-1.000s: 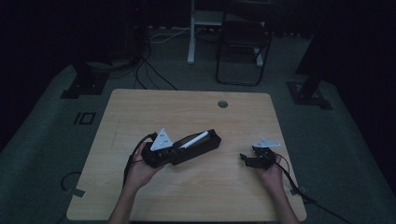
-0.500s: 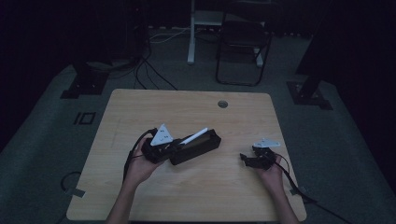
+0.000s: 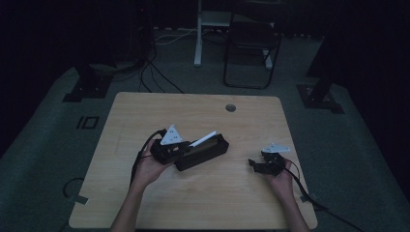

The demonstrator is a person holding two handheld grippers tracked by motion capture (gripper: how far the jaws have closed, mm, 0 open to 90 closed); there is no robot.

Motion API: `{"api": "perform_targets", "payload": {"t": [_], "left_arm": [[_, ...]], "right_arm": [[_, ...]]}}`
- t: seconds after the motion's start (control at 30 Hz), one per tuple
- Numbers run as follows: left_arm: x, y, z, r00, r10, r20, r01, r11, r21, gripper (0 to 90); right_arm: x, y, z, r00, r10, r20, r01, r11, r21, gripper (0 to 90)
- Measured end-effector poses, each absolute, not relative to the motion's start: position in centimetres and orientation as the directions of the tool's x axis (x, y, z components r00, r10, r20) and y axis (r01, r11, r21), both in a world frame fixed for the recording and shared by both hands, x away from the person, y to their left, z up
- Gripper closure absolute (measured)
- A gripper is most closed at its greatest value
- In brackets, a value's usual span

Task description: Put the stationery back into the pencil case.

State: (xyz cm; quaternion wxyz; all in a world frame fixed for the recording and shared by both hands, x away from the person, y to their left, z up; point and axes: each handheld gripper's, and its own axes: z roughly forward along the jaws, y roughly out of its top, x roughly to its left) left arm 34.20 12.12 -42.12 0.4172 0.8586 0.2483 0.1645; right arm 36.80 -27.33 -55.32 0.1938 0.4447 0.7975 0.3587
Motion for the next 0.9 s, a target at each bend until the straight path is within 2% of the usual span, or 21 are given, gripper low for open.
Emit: {"api": "perform_targets", "payload": {"t": [0.9], "left_arm": [[35.9,11.4,-43.7,0.832,0.551,0.059,0.3,-0.537,0.788,78.4]], "right_arm": [[36.9,-27.3,-55.3,-0.534,0.846,0.007,0.566,0.351,0.746,27.6]]}}
